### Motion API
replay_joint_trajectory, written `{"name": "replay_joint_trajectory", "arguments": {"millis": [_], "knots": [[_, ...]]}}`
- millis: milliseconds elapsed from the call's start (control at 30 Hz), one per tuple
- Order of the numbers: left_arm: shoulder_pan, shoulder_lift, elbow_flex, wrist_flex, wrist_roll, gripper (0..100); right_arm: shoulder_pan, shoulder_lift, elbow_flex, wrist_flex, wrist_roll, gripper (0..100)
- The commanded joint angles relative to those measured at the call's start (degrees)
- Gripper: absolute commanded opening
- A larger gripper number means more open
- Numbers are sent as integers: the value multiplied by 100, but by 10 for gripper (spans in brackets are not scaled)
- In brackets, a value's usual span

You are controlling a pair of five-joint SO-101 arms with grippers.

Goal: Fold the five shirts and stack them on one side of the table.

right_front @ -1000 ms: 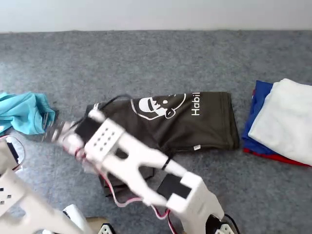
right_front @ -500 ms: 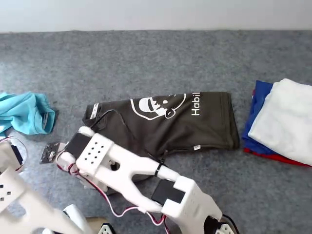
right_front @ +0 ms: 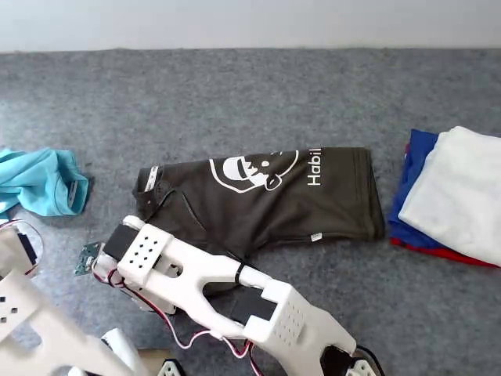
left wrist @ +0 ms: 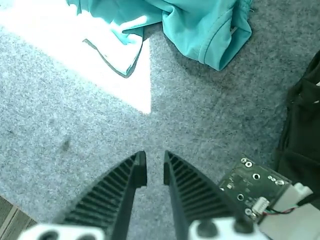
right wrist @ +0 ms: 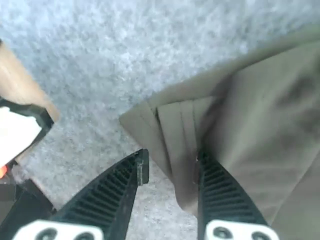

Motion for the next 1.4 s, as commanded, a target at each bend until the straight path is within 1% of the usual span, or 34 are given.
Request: {"name": "replay_joint_trajectory", "arguments": {"millis": [0,67,300,467,500,667,900,1033,1167,1300,1367], "knots": [[-26,-88,-4,0,44,72,-48,-92,-44,-75,-18,154],[-26,-88,-4,0,44,72,-48,-92,-44,-84,-9,154],[-9,-88,-4,0,44,72,-22,-31,-35,-585,-9,154],[-9,-88,-4,0,44,72,-13,215,-26,-558,0,153],[-9,-88,-4,0,44,72,-13,303,-26,-558,0,143],[-9,-88,-4,9,44,72,-13,453,-70,-593,0,23],[0,-88,-4,18,44,72,409,259,-360,-444,9,10],[0,-88,-4,18,44,72,576,4,-378,-163,378,10],[9,-88,-4,0,44,72,505,-400,-378,84,457,10],[9,-79,-4,0,44,72,180,-637,-378,207,440,16],[9,-79,-4,0,44,72,4,-637,-378,277,440,38]]}}
